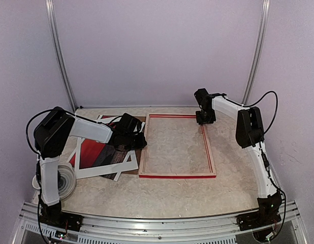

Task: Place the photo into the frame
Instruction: Press the glass panel against the frame body.

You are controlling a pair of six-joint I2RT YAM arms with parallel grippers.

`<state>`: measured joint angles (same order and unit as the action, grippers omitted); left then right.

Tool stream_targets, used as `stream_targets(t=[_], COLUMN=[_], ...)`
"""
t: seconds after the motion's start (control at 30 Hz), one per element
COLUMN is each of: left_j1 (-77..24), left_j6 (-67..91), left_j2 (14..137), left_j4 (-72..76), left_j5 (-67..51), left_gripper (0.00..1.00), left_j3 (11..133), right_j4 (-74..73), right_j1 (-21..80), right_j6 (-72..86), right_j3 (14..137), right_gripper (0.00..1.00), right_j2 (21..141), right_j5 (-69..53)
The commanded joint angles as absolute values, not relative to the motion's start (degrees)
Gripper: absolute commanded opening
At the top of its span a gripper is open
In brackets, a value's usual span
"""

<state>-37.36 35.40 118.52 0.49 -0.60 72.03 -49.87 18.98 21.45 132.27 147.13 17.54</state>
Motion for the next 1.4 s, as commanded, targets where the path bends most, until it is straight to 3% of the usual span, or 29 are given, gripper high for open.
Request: stream_targets(t=[0.0,0.23,0.4,0.57,0.8,0.93,1.37], left_j1=[-37.78,-37.88,-37.84,-38.12,-38.41,-38.70,-39.56], left_j6=[34.87,35.47,36.88,39.74,42.32,43.77,46.50], left_j2=[117.08,116.57,115.89,116.25,117.15,117.33,118.32], left_j4=[-0.44,1.37,2.72,4.17,4.66,4.70,3.80], left_j5=[-0.74,-0.95,-0.81,-0.93,0.57,2.13,5.04], left_gripper=[0.09,0.08,0.08,0.00,0.00,0.00,0.00], left_j3=[70.64,69.44,68.01,67.76,67.68,67.85,68.99], right_j4=[-43.87,-39.68,-46.19,-50.37,-51.97,-55.16,-59.12], right_j1=[16.79,16.38,15.83,16.10,19.18,20.74,26.13], right_j6=[19.76,18.45,21.77,24.93,25.51,25.65,28.41], right_j3=[132.62,134.57,134.45,123.47,110.42,109.13,104.22], right_gripper=[0.36,0.37,0.37,0.37,0.38,0.39,0.50], right_j2=[151.13,153.43,153.06,147.72,137.63,136.58,132.53], right_j5=[23.60,23.37,16.80,11.07,18.95,24.33,25.32])
